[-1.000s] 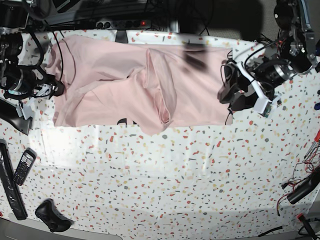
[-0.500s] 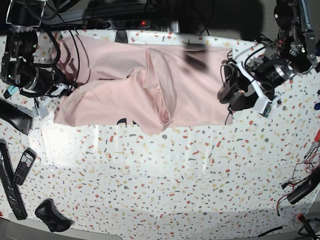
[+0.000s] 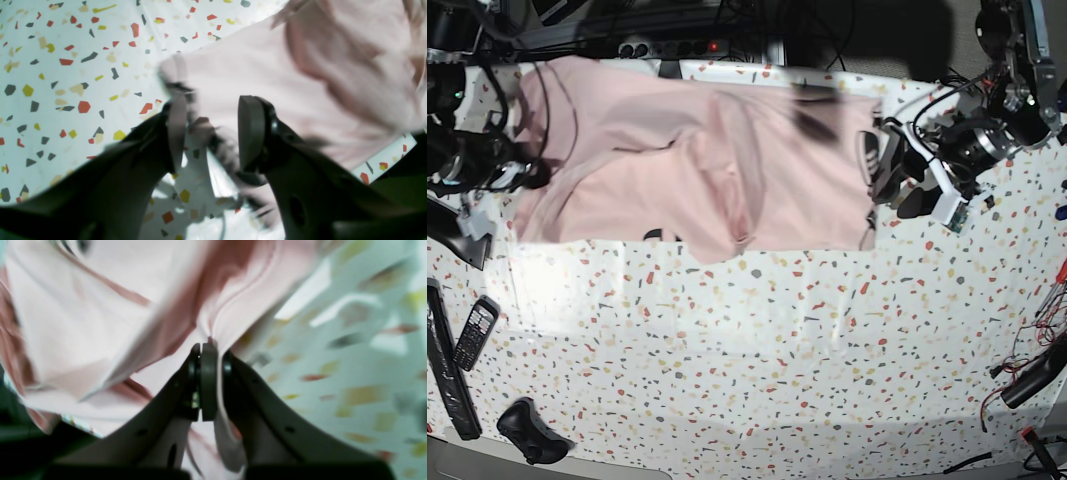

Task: Fold the T-shirt properly
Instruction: 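Grasp the opposite end of the shirt with the right gripper, then fold the held end over toward the left gripper with the right gripper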

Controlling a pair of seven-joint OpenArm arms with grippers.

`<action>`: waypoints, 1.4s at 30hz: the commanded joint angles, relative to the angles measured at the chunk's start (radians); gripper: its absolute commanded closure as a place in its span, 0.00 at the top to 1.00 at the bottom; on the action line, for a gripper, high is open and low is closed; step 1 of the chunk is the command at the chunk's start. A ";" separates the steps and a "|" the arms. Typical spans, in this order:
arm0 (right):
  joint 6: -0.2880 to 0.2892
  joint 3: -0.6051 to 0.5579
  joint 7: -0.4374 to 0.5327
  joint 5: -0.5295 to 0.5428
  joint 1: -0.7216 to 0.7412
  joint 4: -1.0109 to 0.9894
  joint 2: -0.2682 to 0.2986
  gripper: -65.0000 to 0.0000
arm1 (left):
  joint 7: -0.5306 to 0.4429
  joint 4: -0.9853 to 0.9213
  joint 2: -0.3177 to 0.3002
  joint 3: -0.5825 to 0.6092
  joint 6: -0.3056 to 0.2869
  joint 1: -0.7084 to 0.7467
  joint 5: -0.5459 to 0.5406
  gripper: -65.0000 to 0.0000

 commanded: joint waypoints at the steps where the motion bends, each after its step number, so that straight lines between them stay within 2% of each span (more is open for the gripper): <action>1: 0.005 0.017 0.013 0.020 0.014 0.041 0.021 0.00 | -0.023 0.017 -0.006 -0.003 -0.006 -0.005 -0.017 0.38; 4: 0.005 0.021 0.010 0.021 0.005 0.129 0.016 0.00 | -0.022 0.017 -0.006 -0.003 -0.006 -0.005 -0.017 0.38; 7: 0.003 0.021 0.009 0.029 -0.005 0.244 -0.020 0.00 | -0.022 0.017 -0.006 -0.003 -0.006 -0.005 -0.016 0.38; 11: 0.004 0.016 0.008 0.099 -0.005 0.407 -0.104 0.00 | -0.022 0.017 -0.006 -0.003 -0.006 0.013 -0.016 0.38; 15: 0.004 -0.023 0.008 0.095 -0.010 0.528 -0.209 0.00 | -0.023 0.017 -0.006 -0.003 -0.006 0.059 -0.016 0.38; 20: 0.003 -0.136 0.008 0.095 -0.010 0.583 -0.320 0.00 | -0.023 0.016 -0.006 -0.003 -0.006 0.104 -0.016 0.38; 28: 0.004 -0.394 0.008 0.087 -0.007 0.587 -0.451 0.00 | -0.046 0.016 -0.005 -0.002 -0.006 0.164 -0.016 0.38; 33: 0.004 -0.530 0.021 -0.018 0.007 0.587 -0.551 0.00 | -0.075 -0.024 0.008 -0.001 -0.006 0.164 -0.020 0.38; 36: 0.004 -0.597 0.047 -0.130 0.013 0.587 -0.616 0.00 | -0.080 -0.089 0.021 0.003 -0.006 0.159 -0.020 0.38; 39: 0.003 -0.650 0.105 -0.287 0.013 0.584 -0.677 0.00 | -0.094 -0.142 0.022 0.017 -0.006 0.156 -0.020 0.38; 42: 0.002 -0.684 0.169 -0.352 0.018 0.556 -0.703 0.00 | -0.101 -0.162 0.022 0.029 -0.006 0.155 -0.020 0.38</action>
